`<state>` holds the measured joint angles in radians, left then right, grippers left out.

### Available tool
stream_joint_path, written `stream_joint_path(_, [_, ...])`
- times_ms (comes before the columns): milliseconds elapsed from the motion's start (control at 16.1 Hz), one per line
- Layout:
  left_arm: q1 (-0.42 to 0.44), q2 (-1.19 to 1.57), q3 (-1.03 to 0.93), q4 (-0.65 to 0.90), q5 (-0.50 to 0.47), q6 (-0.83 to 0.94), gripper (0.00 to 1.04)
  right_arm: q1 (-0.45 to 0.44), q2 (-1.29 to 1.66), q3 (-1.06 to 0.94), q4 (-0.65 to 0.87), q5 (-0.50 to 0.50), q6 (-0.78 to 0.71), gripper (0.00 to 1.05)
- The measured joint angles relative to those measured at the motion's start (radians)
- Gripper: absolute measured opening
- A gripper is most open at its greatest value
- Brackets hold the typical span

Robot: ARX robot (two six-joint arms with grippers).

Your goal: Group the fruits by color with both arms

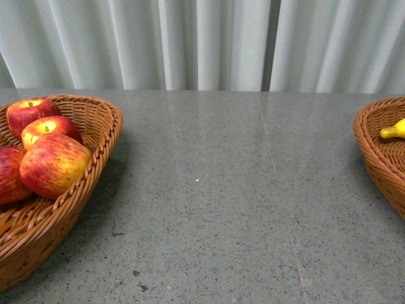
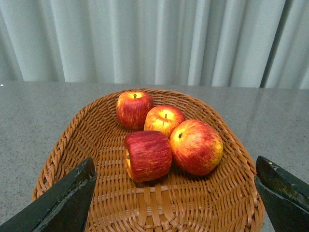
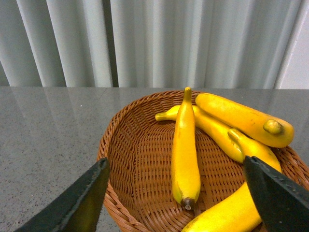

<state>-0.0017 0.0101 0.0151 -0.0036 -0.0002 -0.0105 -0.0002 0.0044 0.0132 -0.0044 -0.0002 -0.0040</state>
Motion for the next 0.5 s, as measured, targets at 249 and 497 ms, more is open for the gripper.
stream_joint_path(249, [0.000,0.000,0.000,0.000,0.000,0.000,0.98,0.000,0.000,0.000,0.000,0.000,0.000,1.00])
stream_joint_path(497, [0.000,0.000,0.000,0.000,0.000,0.000,0.98,0.000,0.000,0.000,0.000,0.000,0.000,0.98])
